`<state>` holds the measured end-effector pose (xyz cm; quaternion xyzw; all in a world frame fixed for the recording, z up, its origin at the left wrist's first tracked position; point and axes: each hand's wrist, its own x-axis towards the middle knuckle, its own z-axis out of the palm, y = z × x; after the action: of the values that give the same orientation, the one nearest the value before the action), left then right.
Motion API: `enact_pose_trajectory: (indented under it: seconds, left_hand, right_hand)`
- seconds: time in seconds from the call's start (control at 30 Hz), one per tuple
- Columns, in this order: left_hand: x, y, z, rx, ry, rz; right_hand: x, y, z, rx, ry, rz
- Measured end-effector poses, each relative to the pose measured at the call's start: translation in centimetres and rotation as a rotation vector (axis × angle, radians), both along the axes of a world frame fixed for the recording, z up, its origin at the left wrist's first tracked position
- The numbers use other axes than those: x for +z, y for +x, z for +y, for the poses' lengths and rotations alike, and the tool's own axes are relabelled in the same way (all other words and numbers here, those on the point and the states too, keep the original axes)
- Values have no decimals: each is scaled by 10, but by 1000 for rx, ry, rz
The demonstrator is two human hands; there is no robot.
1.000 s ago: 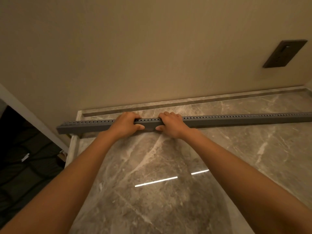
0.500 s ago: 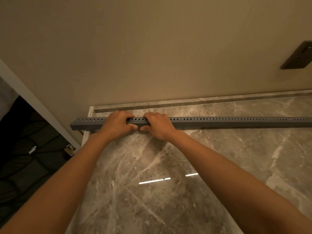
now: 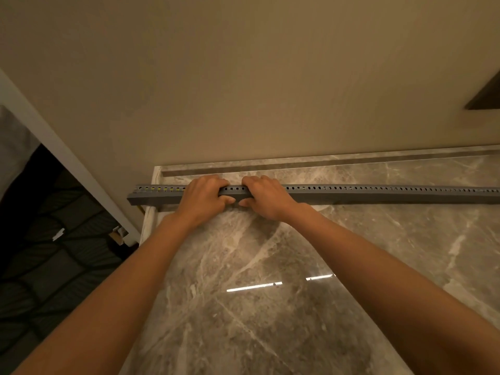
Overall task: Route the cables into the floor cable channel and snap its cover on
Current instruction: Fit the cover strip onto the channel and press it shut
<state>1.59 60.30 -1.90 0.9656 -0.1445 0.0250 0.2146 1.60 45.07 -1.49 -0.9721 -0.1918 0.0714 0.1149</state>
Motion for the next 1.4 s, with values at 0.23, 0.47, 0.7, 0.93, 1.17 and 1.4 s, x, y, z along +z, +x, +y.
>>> enact_pose_trajectory:
  seconds: [0.23,0.47,0.7,0.93,1.17,1.4]
  left_hand:
    - [16,6,38,115,-36,189]
    - [21,5,78,122,64,218]
    - [9,-5,74,53,112,47]
    - [9,-4,74,7,174,-21]
    - [6,-5,82,26,41,13]
    - [5,-1,140,267,-237,179]
  right_hand:
    - [2,-3,12,-87,-59,18]
    - [5,0,51,-88,42,88]
    - [-1,-1,76,-47,117,13]
    - [1,-2,77,-18,100,-11]
    - [4,0,75,-1,91,30]
    - [5,9,73,-7,97,122]
